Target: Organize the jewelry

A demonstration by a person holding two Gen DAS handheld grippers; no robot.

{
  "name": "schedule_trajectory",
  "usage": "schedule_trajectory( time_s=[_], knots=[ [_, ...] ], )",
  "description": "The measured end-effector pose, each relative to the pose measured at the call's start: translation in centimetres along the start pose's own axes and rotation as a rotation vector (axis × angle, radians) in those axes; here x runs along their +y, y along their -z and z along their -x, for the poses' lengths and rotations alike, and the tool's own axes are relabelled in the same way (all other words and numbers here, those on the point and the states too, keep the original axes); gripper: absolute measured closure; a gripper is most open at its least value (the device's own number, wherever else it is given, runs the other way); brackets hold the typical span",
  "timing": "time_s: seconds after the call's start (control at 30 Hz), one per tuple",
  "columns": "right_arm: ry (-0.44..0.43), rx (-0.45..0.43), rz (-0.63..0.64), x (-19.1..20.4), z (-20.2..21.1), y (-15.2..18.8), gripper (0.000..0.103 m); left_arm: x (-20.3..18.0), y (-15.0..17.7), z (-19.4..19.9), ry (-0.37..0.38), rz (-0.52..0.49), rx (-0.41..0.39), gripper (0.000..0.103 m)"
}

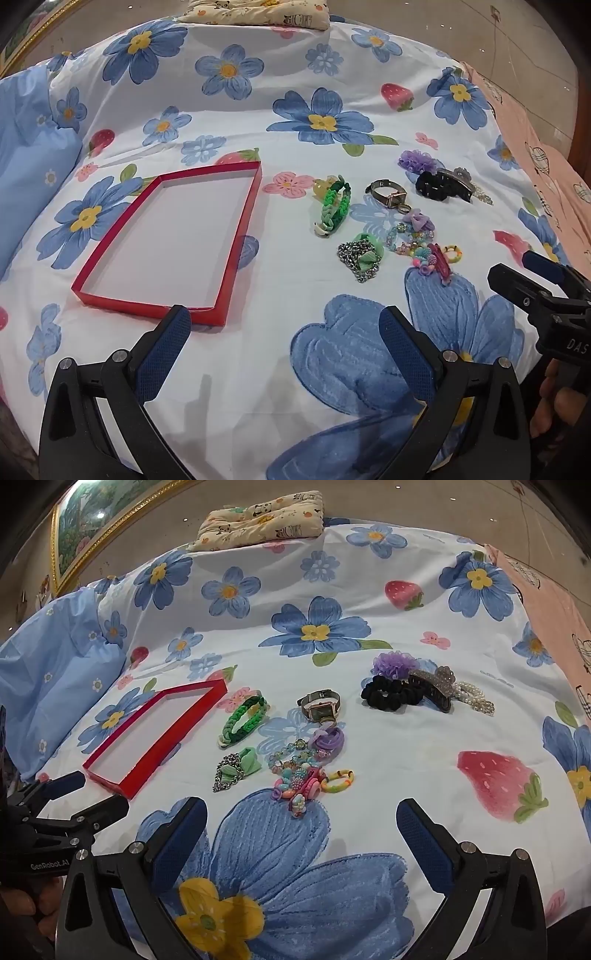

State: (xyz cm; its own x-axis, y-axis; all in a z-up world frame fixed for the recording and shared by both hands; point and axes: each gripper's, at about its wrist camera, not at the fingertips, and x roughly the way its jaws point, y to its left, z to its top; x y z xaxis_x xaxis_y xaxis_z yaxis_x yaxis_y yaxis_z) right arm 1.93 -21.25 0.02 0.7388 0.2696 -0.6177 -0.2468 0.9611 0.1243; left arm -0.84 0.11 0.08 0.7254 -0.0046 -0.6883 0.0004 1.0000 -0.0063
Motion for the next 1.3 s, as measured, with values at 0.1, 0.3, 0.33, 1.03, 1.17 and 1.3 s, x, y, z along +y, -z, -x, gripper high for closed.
schedule_trajectory(
  time_s=[0.1, 0.3, 0.33, 1.03, 1.17, 1.3],
  knots=[
    [-0.003, 0.000, 0.000, 0.1, 0.1, -0.1, 0.000, 0.0, 0.0, 0.0, 0.000, 0.000, 0.000, 0.001],
    [-0.011, -0.001, 0.005, 0.2, 0.1, -0.1, 0.000, -0.1, 0.0, -0.1, -0.001, -0.002, 0.000, 0.001],
    [-0.012, -0.002, 0.005, 0.2, 0.1, -0.1, 0.000, -0.1, 0.0, -0.1, -0.001, -0.003, 0.002, 0.001],
    [-0.007, -0.008, 0.025, 0.5, -0.3, -0.2, 0.000, -0.7, 0.3, -1.0, 0.003, 0.001, 0.015, 0.001],
    [-0.008, 0.006, 0.023, 0.5, -0.4, -0.2, 0.000, -0.7, 0.3, -1.3, 0.010, 0.003, 0.024, 0.001],
    [0.008, 0.017, 0.043, 0.4, -0.7, -0.4, 0.000, -0.5, 0.0, -1.7, 0.018, 0.001, 0.043, 0.001]
  ],
)
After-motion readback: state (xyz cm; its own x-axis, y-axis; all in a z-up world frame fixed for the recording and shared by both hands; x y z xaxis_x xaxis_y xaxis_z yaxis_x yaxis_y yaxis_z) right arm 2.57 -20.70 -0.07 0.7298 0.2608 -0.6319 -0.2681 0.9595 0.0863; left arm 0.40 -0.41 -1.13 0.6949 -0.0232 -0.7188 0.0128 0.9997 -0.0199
